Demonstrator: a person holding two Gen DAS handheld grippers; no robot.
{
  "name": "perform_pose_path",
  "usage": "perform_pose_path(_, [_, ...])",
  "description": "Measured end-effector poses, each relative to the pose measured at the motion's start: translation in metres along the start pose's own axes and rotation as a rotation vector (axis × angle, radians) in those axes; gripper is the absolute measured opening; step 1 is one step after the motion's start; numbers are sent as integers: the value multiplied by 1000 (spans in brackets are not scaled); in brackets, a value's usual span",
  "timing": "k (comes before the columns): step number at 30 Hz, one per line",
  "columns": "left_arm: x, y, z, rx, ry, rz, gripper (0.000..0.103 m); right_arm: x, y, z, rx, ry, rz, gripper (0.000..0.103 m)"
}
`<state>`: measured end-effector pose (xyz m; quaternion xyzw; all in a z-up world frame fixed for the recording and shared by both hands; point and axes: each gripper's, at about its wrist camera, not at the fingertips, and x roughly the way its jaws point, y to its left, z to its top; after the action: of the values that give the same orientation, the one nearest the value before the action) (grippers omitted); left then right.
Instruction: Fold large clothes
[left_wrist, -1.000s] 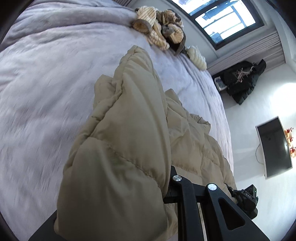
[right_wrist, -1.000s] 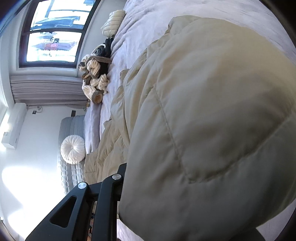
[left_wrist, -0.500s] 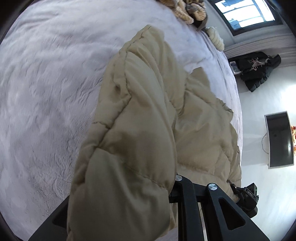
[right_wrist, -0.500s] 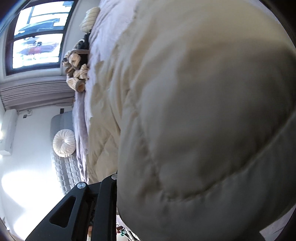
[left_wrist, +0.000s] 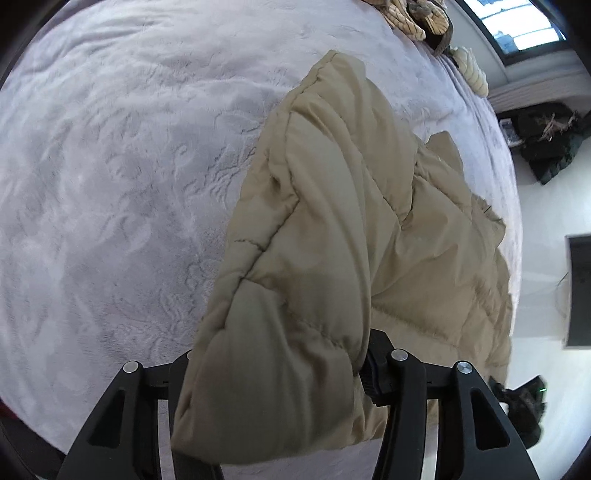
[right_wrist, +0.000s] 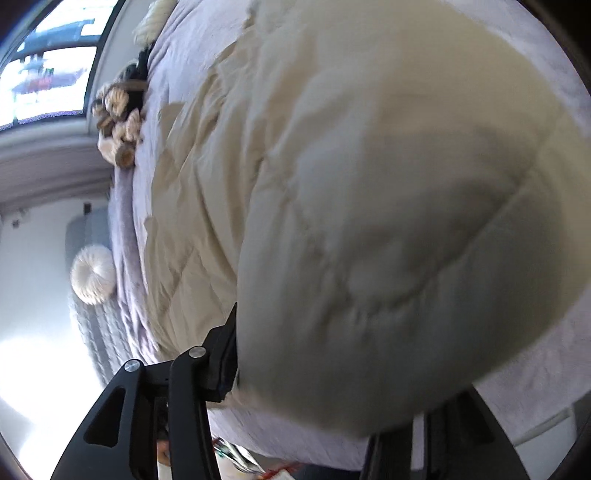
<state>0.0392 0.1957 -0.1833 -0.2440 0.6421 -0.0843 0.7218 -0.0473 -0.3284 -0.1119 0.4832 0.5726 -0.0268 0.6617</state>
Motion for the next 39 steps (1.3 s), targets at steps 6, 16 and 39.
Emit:
perform_pose_path(6, [-19, -11, -2, 58, -2, 58, 55, -8, 20, -8, -92, 69, -69, 54])
perform_pose_path(16, [-48, -18, 4, 105, -51, 120, 91, -11, 51, -33, -233, 199, -53, 54])
perform_pose_path(39, [-22, -9, 83, 204, -2, 46, 103, 29, 171, -27, -585, -37, -275, 45])
